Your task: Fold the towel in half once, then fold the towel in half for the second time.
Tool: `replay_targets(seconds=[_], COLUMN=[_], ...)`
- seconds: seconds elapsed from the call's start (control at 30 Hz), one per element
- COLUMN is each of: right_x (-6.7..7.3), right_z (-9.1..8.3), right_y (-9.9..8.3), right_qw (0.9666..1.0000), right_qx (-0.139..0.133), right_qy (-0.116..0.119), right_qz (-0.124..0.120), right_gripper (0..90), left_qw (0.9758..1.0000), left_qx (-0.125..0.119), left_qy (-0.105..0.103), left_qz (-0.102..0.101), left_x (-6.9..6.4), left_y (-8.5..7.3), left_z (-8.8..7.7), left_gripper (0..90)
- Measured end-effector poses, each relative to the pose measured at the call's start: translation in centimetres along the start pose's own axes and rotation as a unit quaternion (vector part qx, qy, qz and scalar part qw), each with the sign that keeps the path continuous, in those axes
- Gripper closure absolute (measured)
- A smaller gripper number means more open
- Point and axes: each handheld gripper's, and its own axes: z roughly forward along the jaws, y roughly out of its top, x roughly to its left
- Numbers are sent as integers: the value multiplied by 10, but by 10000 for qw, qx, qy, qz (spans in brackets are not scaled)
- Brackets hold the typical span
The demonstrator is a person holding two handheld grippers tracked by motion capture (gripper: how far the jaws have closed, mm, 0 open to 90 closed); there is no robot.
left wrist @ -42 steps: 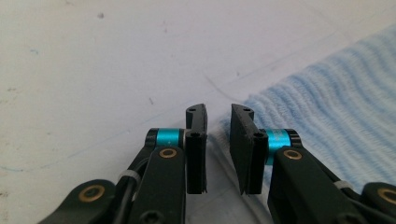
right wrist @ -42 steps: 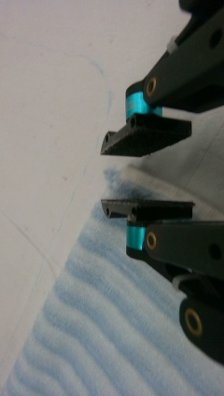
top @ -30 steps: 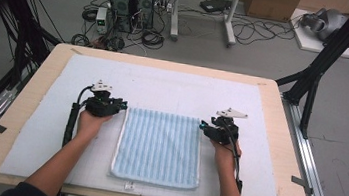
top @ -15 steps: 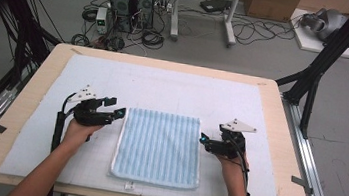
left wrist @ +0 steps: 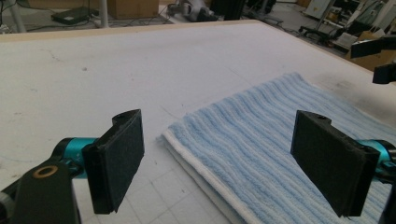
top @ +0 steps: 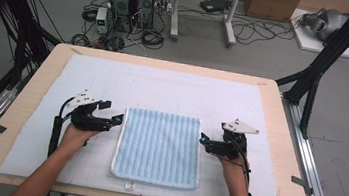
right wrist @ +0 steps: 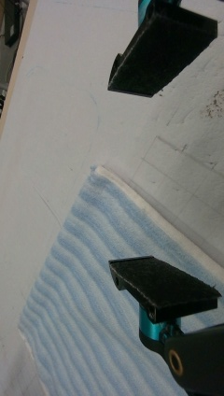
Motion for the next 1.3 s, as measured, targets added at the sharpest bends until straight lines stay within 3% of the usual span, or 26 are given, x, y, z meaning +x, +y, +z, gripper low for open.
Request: replay_targets(seconds=[0.37, 0.57, 0.7, 1.0, 1.13, 1.2, 1.3], right_x=[3, 3, 4, 3, 0, 1, 1], right_z=[-1, 0, -2, 0, 1, 2, 2], right_y=[0, -2, -2, -2, -3, -3, -3], right_qw=[10000, 9999, 9999, 9998, 9998, 9997, 9997], right_qx=[23, 59, 28, 28, 8, 20, 38], right_qy=[50, 77, 94, 178, 204, 227, 236], right_qz=[-37, -32, -37, 50, 60, 104, 107], right_gripper=[118, 118, 118, 118, 117, 118, 117], left_qw=[9999, 9997, 9998, 9987, 9965, 9954, 9945], left_qx=[-39, 97, 164, 480, 809, 907, 995], left_qy=[56, 128, 107, 132, 188, 254, 305], left_qz=[-77, -188, -77, -80, -85, -155, -96], left_x=[4, 8, 5, 13, 18, 21, 23], left_y=[-1, -1, 5, 16, 19, 19, 20], left_z=[2, 8, 13, 30, 44, 50, 58], left_gripper=[180, 183, 189, 217, 222, 233, 241])
